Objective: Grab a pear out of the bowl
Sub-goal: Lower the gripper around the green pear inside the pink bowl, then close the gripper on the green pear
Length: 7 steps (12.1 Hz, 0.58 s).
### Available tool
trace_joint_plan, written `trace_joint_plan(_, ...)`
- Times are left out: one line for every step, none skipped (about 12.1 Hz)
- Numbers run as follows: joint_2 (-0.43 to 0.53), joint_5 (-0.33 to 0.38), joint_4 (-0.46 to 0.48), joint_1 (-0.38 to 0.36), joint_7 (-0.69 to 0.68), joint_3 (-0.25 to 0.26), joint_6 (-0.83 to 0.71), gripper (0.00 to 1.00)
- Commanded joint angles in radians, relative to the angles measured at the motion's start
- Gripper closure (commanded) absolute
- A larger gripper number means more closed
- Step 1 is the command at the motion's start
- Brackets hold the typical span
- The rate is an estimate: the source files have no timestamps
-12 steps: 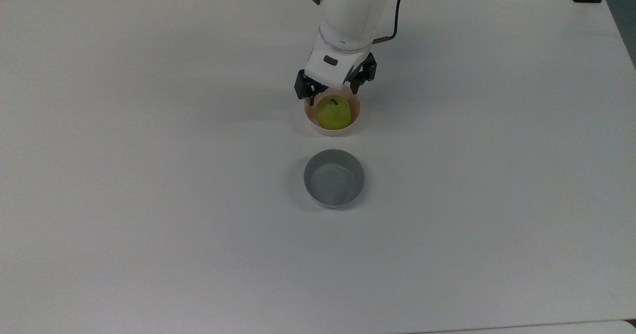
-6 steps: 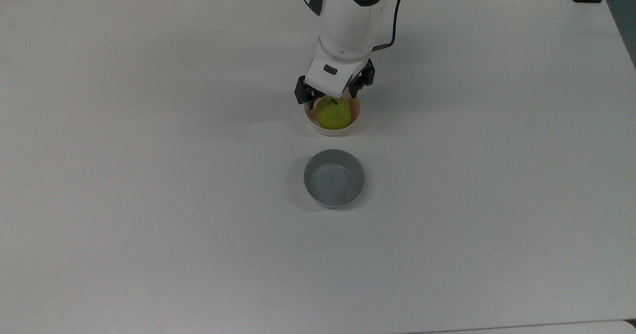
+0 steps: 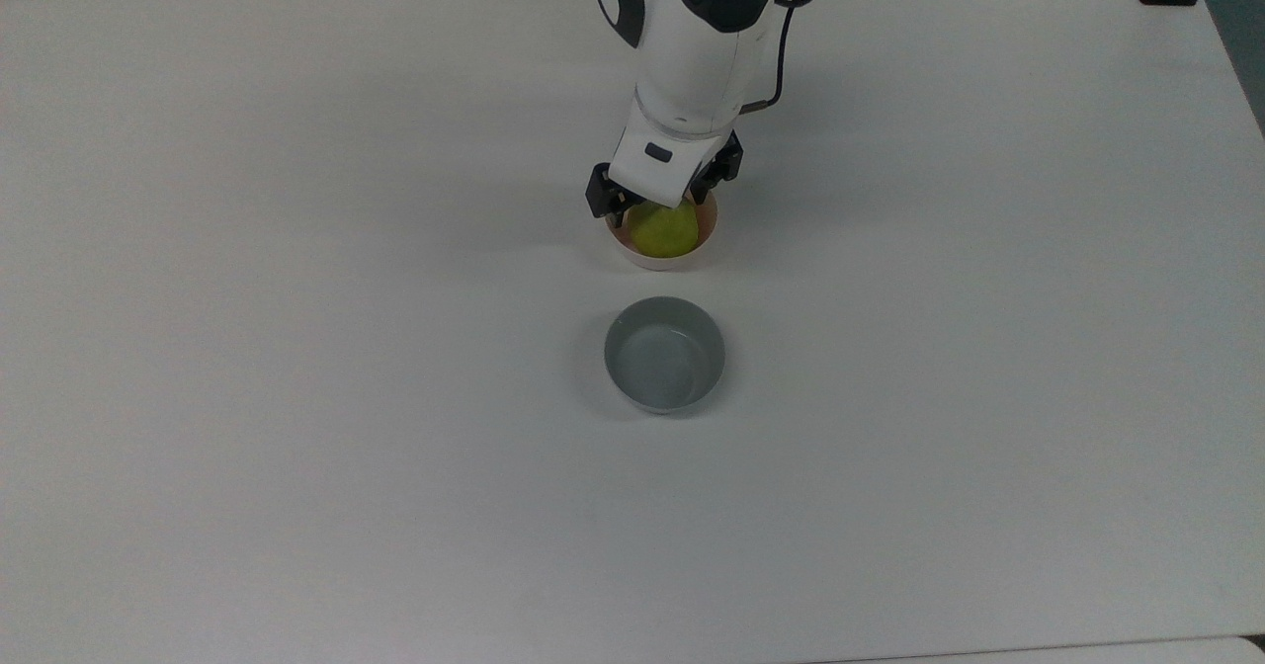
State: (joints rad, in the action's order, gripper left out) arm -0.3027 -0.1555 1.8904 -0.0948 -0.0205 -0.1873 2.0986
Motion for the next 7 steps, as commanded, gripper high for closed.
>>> trace_joint_plan(-0.007, -0.026, 0.015, -0.013, 0.014, 0.008, 0.038, 0.04)
trace_joint_plan(-0.009, -0.027, 0.015, -0.013, 0.024, 0.008, 0.038, 0.05)
trace_joint_plan(-0.012, -0.035, 0.015, -0.013, 0.025, 0.006, 0.038, 0.07)
trace_joint_plan(-0.013, -0.038, 0.015, -0.014, 0.027, 0.008, 0.038, 0.08)
trace_joint_plan(-0.015, -0.038, 0.015, -0.026, 0.027, 0.006, 0.038, 0.1)
trace_joint_plan(-0.015, -0.038, 0.015, -0.028, 0.027, 0.008, 0.038, 0.11)
trace_joint_plan(-0.016, -0.039, 0.015, -0.031, 0.027, 0.008, 0.038, 0.14)
